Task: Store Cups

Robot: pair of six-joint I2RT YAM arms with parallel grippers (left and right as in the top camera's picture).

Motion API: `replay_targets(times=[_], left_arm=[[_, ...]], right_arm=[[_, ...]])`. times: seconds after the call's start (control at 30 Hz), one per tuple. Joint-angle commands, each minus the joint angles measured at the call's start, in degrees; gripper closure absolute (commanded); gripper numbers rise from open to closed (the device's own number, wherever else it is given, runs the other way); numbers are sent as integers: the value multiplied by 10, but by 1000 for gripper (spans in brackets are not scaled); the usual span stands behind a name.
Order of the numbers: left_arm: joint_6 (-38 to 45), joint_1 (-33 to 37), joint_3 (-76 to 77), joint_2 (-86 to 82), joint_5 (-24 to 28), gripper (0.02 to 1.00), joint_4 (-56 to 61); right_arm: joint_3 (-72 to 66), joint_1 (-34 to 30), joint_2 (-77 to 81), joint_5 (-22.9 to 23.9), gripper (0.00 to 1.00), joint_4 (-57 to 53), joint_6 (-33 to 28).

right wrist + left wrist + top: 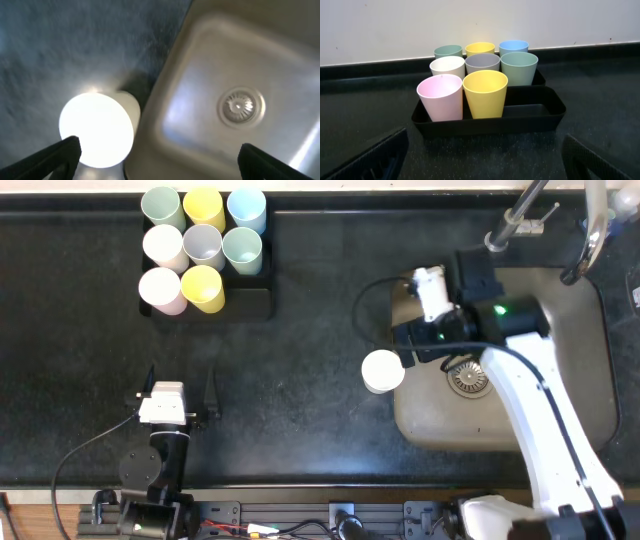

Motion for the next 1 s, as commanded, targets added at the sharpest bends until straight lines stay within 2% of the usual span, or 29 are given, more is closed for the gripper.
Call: replay_targets(times=[0.03, 0.2, 0.8, 0.87, 0.93, 0.97, 1.0], left_arm=[[11, 2, -2, -6, -6, 20, 1], [11, 2, -2, -6, -6, 23, 1], [11, 2, -2, -6, -6, 20, 1], [11, 2, -2, -6, -6, 20, 1], [11, 2, -2, -6, -6, 20, 1], [11, 2, -2, -6, -6, 20, 1], [11, 2, -2, -6, -6, 20, 1]], right_arm=[[22, 28, 50, 36, 5, -38, -71], [20, 51, 88, 11, 3, -69, -110], [21, 39, 171, 22, 9, -5, -110], [21, 41, 172, -4, 45, -6, -110], [21, 46, 172, -52, 73, -17, -110], [21, 50, 172, -78, 268, -21, -110], [21, 53, 172, -102, 713, -25, -110]])
